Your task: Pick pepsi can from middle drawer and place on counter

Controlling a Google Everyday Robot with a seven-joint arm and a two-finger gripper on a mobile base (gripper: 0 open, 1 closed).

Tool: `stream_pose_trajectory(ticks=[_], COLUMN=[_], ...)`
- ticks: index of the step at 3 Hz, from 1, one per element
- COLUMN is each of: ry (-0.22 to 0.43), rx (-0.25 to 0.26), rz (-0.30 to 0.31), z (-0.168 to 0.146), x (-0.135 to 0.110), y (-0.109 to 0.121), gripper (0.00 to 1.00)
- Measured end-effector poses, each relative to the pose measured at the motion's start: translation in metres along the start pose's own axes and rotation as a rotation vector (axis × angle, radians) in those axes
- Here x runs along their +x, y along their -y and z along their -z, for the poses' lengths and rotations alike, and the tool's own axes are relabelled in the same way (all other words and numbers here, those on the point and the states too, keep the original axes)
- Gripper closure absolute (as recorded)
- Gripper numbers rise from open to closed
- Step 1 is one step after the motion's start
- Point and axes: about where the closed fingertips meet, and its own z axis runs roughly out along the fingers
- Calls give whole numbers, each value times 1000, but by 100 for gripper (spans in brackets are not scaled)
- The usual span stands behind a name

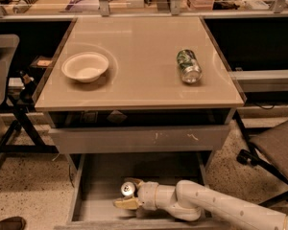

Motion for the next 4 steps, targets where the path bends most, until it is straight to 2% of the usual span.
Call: stream_pose_trajectory(ticks=[2, 3, 4], ry=[0, 5, 25], rx=[0, -1, 11], rz=[0, -2, 0], z=[0, 0, 5], x=[0, -1, -18], y=[0, -1, -8], gripper=[88, 100, 100])
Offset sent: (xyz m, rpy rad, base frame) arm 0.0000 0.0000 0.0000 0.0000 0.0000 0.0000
